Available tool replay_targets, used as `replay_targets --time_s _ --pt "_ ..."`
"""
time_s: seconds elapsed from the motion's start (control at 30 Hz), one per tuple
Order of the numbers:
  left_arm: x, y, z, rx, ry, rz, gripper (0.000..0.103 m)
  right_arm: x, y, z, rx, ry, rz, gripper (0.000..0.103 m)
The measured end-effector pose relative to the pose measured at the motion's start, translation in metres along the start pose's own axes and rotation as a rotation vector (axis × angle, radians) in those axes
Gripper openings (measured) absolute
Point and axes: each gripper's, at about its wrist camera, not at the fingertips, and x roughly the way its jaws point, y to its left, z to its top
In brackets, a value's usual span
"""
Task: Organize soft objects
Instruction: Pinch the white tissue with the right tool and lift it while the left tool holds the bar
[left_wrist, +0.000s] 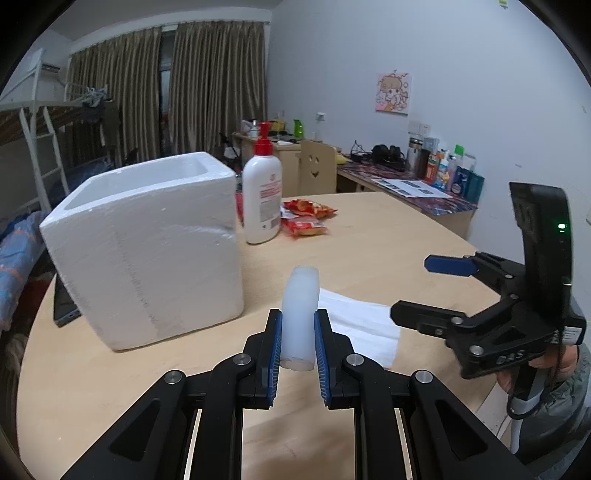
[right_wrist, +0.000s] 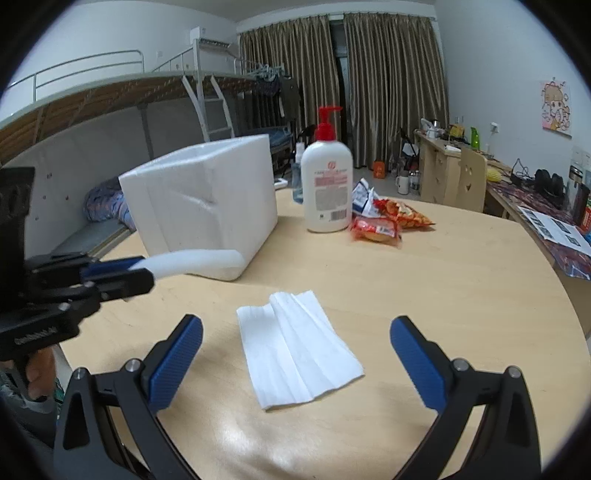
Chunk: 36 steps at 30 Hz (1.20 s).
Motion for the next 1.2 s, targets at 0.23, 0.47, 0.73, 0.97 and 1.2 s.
replay_targets --time_s 0.23,0.47,0.73,0.97,1.2 --pt "-0.007 0.015 -0.003 -0.027 -0.018 0.019 0.018 0.027 0.005 -0.002 0.006 0.084 -0.001 0.103" --pt "-0.008 0.023 -0.011 -0.049 -0.018 0.015 0.018 0.042 0.019 -0.006 -0.030 0.142 -0.008 0.103" --pt "-0.003 0.025 -0.012 -0.044 -0.014 -0.011 0.018 0.057 0.022 -0.007 -0.037 0.205 -0.024 0.103" --pt "-0.004 0.029 -0.013 -0.048 -0.019 -0.019 0.018 0.065 0.026 -0.007 -0.042 0.237 -0.034 0.084" --pt "-0.007 0.027 -0.016 -0.039 -0.019 -0.028 0.018 0.071 0.021 -0.012 -0.024 0.285 -0.041 0.063"
